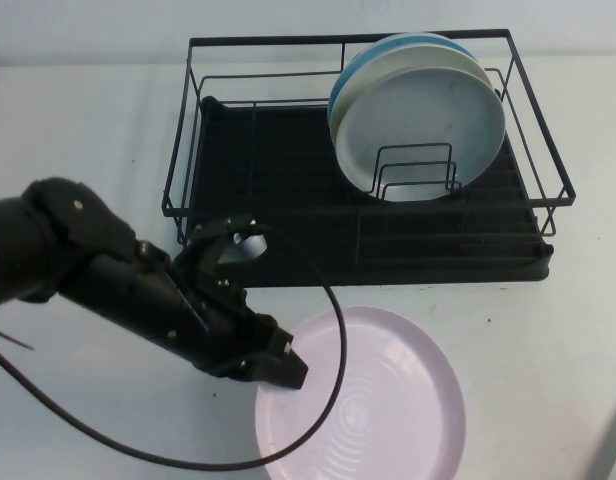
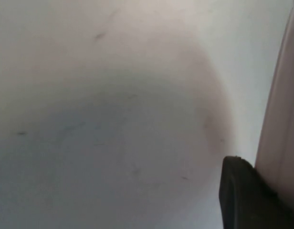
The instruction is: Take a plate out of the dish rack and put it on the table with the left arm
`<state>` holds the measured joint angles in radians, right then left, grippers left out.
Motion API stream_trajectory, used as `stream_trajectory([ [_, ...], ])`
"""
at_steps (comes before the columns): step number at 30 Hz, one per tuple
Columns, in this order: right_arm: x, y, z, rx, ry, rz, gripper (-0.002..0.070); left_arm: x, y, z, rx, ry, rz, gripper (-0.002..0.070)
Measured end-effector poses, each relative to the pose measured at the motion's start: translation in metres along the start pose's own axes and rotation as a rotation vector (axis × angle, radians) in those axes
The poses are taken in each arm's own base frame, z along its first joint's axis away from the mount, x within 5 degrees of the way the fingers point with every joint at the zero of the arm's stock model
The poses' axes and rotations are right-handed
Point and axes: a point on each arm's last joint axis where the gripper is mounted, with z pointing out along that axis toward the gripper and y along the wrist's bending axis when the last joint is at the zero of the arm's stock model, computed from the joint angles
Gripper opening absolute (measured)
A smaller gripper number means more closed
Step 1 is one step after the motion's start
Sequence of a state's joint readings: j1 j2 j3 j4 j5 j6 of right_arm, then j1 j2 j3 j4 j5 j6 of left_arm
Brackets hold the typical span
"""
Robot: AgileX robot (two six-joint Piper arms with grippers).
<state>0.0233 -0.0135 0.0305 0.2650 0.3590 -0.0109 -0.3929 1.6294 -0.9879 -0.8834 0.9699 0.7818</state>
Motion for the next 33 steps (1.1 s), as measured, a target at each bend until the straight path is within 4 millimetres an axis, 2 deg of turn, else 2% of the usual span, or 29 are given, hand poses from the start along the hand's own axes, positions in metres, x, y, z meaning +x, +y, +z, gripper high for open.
stream_trajectory([
  [3,0.0,0.0,0.0,0.0,0.0,0.0,-0.0018,0.006,0.013,0.01,-0.068,-0.048,-0.022,0.0062],
  [9,0.0,0.0,0.0,0.0,0.0,0.0,-0.0018,-0.004,0.028,0.015,-0.165,-0.171,-0.036,0.0085],
  [12,0.0,0.0,0.0,0.0,0.0,0.0,-0.0018,-0.007,0.037,0.018,-0.223,-0.199,-0.017,0.0193],
  [14,0.0,0.0,0.0,0.0,0.0,0.0,-0.0018,-0.008,0.042,0.02,-0.26,-0.215,-0.015,0.0304],
  [16,0.0,0.0,0.0,0.0,0.0,0.0,-0.0018,-0.009,0.047,0.021,-0.285,-0.227,-0.017,0.0384],
  [20,0.0,0.0,0.0,0.0,0.0,0.0,-0.0018,-0.01,0.047,0.018,-0.321,-0.232,0.027,0.0441],
  [22,0.0,0.0,0.0,0.0,0.0,0.0,-0.0018,-0.01,0.041,0.011,-0.327,-0.237,0.063,0.0421],
  [24,0.0,0.0,0.0,0.0,0.0,0.0,-0.0018,-0.011,0.03,-0.003,-0.329,-0.254,0.106,0.0348],
  [26,0.0,0.0,0.0,0.0,0.0,0.0,-0.0018,-0.009,0.014,-0.021,-0.334,-0.277,0.163,0.02],
  [28,0.0,0.0,0.0,0.0,0.0,0.0,-0.0018,-0.005,-0.002,-0.039,-0.346,-0.29,0.232,0.0092],
  [30,0.0,0.0,0.0,0.0,0.0,0.0,-0.0018,0.001,-0.018,-0.056,-0.357,-0.311,0.28,0.0039],
  [33,0.0,0.0,0.0,0.0,0.0,0.0,-0.0018,0.018,-0.04,-0.081,-0.38,-0.371,0.327,0.0011],
])
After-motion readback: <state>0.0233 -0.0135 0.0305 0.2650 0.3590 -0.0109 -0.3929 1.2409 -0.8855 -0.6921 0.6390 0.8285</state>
